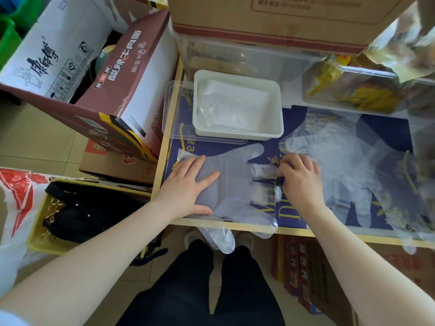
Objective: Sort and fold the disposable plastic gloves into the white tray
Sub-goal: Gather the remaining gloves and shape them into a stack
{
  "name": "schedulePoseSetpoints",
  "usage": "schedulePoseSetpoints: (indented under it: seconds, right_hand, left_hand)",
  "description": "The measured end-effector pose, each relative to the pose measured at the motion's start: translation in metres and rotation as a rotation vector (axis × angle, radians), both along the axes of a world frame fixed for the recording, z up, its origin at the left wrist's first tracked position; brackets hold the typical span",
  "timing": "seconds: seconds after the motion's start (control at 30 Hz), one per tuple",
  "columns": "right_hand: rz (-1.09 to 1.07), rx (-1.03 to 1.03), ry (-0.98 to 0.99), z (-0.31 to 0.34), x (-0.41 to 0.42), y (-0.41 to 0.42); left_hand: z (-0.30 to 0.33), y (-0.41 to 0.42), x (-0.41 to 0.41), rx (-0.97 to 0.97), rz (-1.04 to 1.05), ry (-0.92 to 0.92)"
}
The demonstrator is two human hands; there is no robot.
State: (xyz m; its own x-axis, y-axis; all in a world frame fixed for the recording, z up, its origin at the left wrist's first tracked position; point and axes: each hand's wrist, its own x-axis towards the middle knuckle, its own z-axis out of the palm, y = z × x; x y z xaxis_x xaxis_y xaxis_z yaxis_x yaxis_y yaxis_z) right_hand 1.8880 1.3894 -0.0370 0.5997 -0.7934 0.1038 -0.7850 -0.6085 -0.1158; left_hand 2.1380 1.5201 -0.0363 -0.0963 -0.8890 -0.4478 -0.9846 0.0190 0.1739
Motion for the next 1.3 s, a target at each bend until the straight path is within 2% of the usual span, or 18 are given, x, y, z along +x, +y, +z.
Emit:
schedulePoseSetpoints:
  seconds: [0.07,0.17,0.27,0.37,0.47,0.53,0.6,0.63,0.7,0.73,0.8,0.9,1.0,1.1,1.17,1.23,1.3]
  right_hand:
    - [-0.030,0.043,-0.016,0.003,-0.002,0.008]
    - [0.205,0.156,0.007,0.006,0.024,0.024]
    - [0.430,0.211,0.223,-0.010,0.043,0.037]
    - [0.363,0.291,0.339,-0.018,0.027,0.029]
    - [0.307,0.355,0.267,-0.010,-0.008,0.010]
    - [0.218,0.304,0.117,-0.002,-0.031,-0.006]
    - [-0.002,0.219,-0.018,0.002,-0.055,-0.027]
    - [-0.162,0.243,-0.045,0.003,-0.065,-0.039]
    - [-0.473,0.355,-0.065,0.003,-0.087,-0.061]
    - [-0.564,0.391,-0.053,0.003,-0.096,-0.070]
    - [-0.613,0.427,0.027,0.004,-0.112,-0.085]
    - [-0.516,0.399,0.138,0.004,-0.123,-0.102]
    - [-0.425,0.433,0.102,0.004,-0.124,-0.114]
    - [-0.304,0.450,-0.181,0.006,-0.130,-0.112]
    - [-0.174,0.385,-0.361,0.014,-0.138,-0.104]
    - [-0.009,0.287,-0.450,0.022,-0.148,-0.095]
    - [0.113,0.318,-0.518,0.029,-0.157,-0.088]
  left_hand:
    - [0.002,-0.001,-0.002,0.022,0.002,-0.025]
    - [0.006,-0.003,-0.004,0.049,0.006,-0.032]
    - [0.008,-0.006,-0.005,0.071,0.014,-0.054]
    - [0.013,-0.008,-0.006,0.112,0.026,-0.087]
    - [0.024,-0.016,-0.016,0.146,0.055,-0.121]
    - [0.032,-0.021,-0.029,0.129,0.110,-0.098]
    - [0.037,-0.025,-0.046,-0.059,0.174,0.014]
    - [0.038,-0.028,-0.055,-0.177,0.185,0.064]
    - [0.037,-0.036,-0.075,-0.330,0.198,0.165]
    - [0.035,-0.041,-0.086,-0.363,0.195,0.215]
    - [0.032,-0.054,-0.109,-0.390,0.169,0.287]
    - [0.026,-0.074,-0.142,-0.389,0.177,0.363]
    - [0.025,-0.096,-0.175,-0.374,0.275,0.440]
    - [0.032,-0.129,-0.202,-0.347,0.406,0.540]
    - [0.039,-0.152,-0.214,-0.299,0.504,0.614]
    - [0.043,-0.171,-0.222,-0.247,0.569,0.687]
    - [0.045,-0.182,-0.225,-0.181,0.642,0.776]
